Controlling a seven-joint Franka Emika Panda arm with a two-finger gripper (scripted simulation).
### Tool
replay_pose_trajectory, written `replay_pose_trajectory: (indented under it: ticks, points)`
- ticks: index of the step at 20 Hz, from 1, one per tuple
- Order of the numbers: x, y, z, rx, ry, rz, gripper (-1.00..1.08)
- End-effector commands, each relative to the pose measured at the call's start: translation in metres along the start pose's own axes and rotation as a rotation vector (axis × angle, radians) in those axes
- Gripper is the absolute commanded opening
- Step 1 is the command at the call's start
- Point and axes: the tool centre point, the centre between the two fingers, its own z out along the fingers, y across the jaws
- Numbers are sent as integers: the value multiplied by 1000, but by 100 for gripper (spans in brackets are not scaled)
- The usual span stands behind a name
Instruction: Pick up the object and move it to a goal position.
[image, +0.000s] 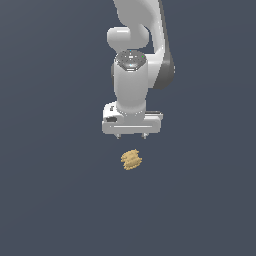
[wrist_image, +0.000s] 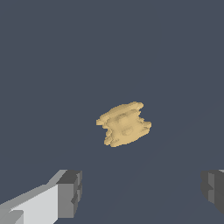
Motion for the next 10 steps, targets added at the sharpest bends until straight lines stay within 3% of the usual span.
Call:
replay_pose_trajectory:
  ticks: [1,10]
  points:
    - [1,0,1,0,-1,22,100]
    - [4,0,10,0,-6,161,100]
